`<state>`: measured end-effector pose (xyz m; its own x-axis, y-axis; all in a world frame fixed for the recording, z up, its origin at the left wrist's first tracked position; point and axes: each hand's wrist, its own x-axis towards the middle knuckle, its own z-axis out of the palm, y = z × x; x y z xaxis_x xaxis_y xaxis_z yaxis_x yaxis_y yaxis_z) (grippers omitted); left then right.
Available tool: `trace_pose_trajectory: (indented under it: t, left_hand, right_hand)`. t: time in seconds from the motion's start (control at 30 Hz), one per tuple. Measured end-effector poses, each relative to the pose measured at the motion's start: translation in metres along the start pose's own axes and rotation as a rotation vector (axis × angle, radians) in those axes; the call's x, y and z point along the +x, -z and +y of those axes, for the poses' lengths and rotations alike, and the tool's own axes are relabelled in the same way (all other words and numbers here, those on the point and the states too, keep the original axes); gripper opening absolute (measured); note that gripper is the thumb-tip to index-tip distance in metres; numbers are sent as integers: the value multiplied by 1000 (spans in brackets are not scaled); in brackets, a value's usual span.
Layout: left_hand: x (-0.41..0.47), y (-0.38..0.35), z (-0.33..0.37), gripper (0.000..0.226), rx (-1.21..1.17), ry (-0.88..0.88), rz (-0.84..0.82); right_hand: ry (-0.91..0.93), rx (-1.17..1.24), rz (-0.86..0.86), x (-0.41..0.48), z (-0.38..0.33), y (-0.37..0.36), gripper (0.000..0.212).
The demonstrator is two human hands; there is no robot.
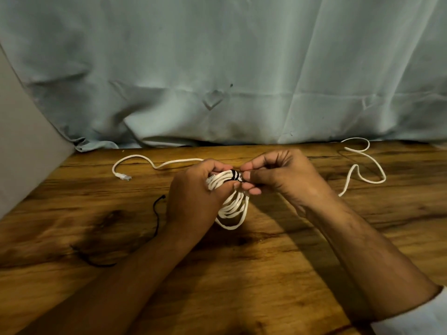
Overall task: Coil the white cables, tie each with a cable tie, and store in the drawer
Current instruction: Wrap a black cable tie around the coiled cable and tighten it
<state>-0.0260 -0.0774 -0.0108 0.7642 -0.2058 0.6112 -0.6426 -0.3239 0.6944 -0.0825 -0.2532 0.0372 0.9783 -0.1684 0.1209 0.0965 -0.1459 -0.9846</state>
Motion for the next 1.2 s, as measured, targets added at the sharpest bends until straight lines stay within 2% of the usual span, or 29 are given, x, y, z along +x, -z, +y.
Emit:
trace_pose_trajectory:
  t: [0.3,0.57,1.0,1.2]
  left_hand:
    - [-1,1,1,28,-17,5,-22]
    - [-1,1,4,27,-9,-15,-35]
    - [-3,-1,6,26,-21,-15,-52]
    - [-1,1,5,28,-66,-6,-63]
  right_hand:
    - [93,-328,-7,-8,-13,1,10]
    - [81,-471,-2,-11,-20,2,12]
    - [133,-532,8,-11,-20,1,16]
    - [108,-421,-11,-11,-19,2,10]
